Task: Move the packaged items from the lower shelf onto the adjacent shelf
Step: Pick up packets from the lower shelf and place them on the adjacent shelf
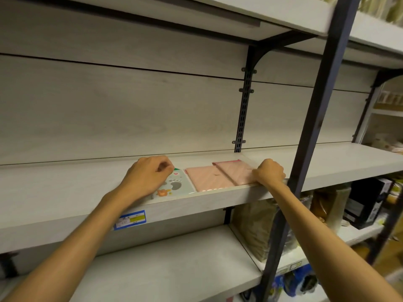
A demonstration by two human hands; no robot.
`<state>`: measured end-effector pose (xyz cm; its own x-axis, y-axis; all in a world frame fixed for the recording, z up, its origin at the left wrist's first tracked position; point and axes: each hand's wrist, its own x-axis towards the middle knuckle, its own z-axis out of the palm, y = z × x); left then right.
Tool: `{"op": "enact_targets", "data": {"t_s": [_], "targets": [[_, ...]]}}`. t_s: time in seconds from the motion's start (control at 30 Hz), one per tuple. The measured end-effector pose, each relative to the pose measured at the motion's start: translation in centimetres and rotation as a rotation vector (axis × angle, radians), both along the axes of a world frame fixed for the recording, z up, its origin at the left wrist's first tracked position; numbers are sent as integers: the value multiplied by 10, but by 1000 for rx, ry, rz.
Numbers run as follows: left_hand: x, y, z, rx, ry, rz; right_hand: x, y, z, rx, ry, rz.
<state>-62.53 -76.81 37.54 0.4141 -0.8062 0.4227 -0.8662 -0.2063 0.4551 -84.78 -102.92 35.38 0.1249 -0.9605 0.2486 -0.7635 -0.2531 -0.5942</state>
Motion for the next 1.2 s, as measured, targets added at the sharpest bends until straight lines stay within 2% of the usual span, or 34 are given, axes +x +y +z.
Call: {"op": "enact_targets", "data": {"t_s": [0.37, 0.63, 0.9, 1.2], "targets": [[-1, -3, -3, 15, 13, 19, -10, -6, -4, -17, 29, 142], [-7, 2, 1, 26, -68, 89, 2, 30, 7, -326, 212, 303], [-7, 50, -6, 65, -116, 232, 56, 94, 12, -481, 98, 656], [8, 172, -12, 3, -137, 393, 121, 232, 5, -493, -54, 988]]}}
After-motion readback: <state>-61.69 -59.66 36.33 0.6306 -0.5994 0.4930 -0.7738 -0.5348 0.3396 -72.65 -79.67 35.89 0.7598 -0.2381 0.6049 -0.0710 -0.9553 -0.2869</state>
